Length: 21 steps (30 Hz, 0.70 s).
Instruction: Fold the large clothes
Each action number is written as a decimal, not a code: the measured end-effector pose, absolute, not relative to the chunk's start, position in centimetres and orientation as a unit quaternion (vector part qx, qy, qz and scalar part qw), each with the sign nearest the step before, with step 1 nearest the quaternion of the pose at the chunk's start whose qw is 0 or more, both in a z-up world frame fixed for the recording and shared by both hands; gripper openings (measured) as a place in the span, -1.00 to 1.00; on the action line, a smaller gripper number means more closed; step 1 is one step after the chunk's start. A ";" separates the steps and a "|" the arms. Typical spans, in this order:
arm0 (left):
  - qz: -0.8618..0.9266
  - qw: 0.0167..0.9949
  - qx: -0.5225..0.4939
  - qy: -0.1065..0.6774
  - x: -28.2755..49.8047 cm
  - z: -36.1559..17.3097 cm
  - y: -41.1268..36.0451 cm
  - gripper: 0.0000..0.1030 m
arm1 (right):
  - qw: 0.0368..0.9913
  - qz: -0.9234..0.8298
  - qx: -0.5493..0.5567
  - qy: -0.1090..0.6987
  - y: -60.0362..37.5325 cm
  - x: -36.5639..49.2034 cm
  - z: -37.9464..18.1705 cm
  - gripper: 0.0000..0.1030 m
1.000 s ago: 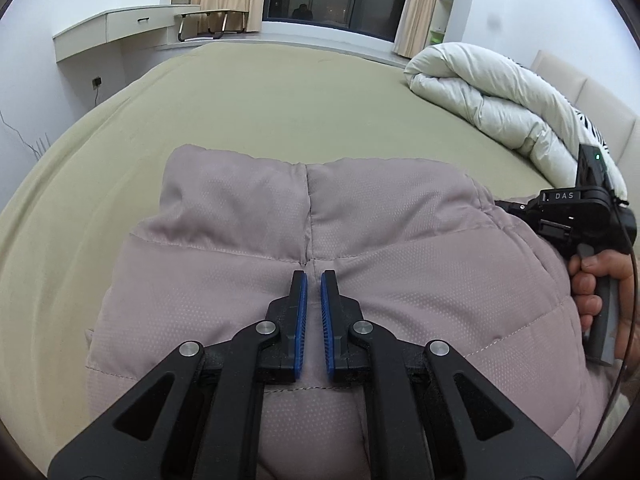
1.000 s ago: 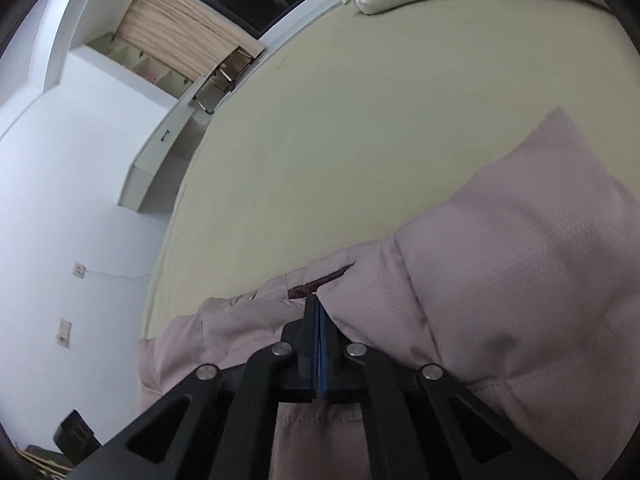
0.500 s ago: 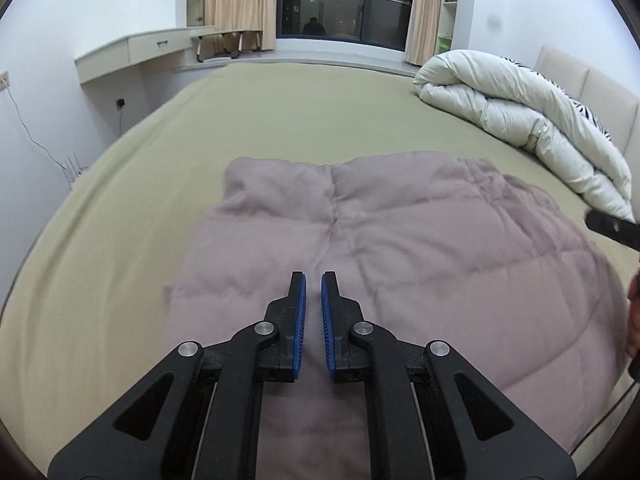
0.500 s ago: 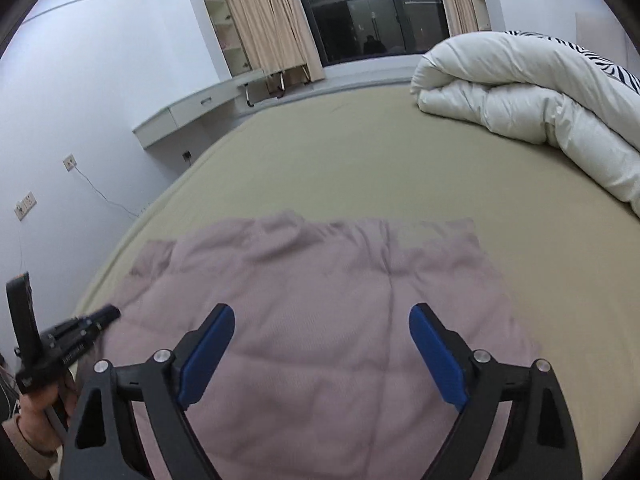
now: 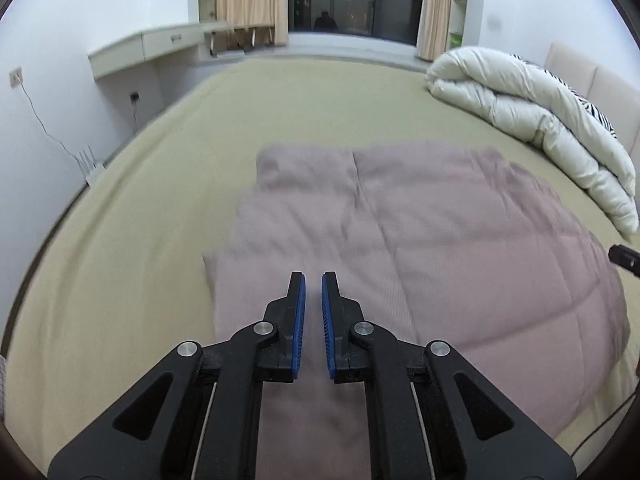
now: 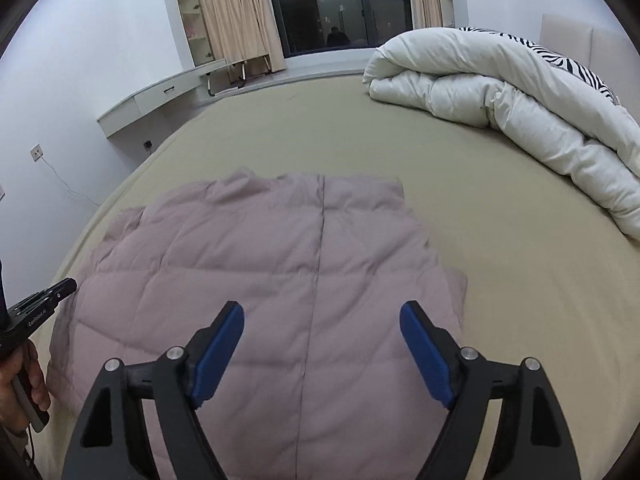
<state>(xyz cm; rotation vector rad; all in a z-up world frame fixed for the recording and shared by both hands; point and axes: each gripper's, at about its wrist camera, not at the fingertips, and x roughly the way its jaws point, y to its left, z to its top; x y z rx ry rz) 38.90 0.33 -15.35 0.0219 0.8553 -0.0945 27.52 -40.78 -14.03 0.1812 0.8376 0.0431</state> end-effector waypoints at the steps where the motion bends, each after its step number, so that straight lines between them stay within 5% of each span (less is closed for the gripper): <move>1: -0.049 0.908 0.020 0.415 38.7 -16.4 0.2 -0.84 | 0.899 0.022 0.077 0.431 -40.2 27.6 -15.6 0.94; 4: -0.050 0.908 0.029 0.416 38.2 -16.3 -0.2 -0.84 | 0.907 0.020 0.043 0.417 -39.6 27.3 -18.0 1.00; 9: -0.054 0.918 -0.015 0.394 36.3 -12.7 3.4 -0.76 | 0.920 0.019 0.135 0.366 -44.0 26.0 -13.8 1.00; 11: -0.049 0.912 -0.055 0.404 35.6 -12.8 6.2 0.03 | 0.914 0.019 0.161 0.372 -46.9 26.1 -14.0 1.00; 12: -0.045 0.906 -0.079 0.414 35.3 -13.2 7.7 0.88 | 0.902 0.026 0.182 0.390 -48.2 26.6 -14.7 1.00; 13: -0.042 0.900 -0.100 0.423 35.1 -13.7 9.1 1.00 | 0.886 0.029 0.208 0.414 -49.6 27.1 -15.7 1.00; 21: -0.095 0.846 -0.189 0.489 37.5 -17.2 12.0 1.00 | 0.810 0.059 0.394 0.431 -55.7 28.1 -22.0 0.99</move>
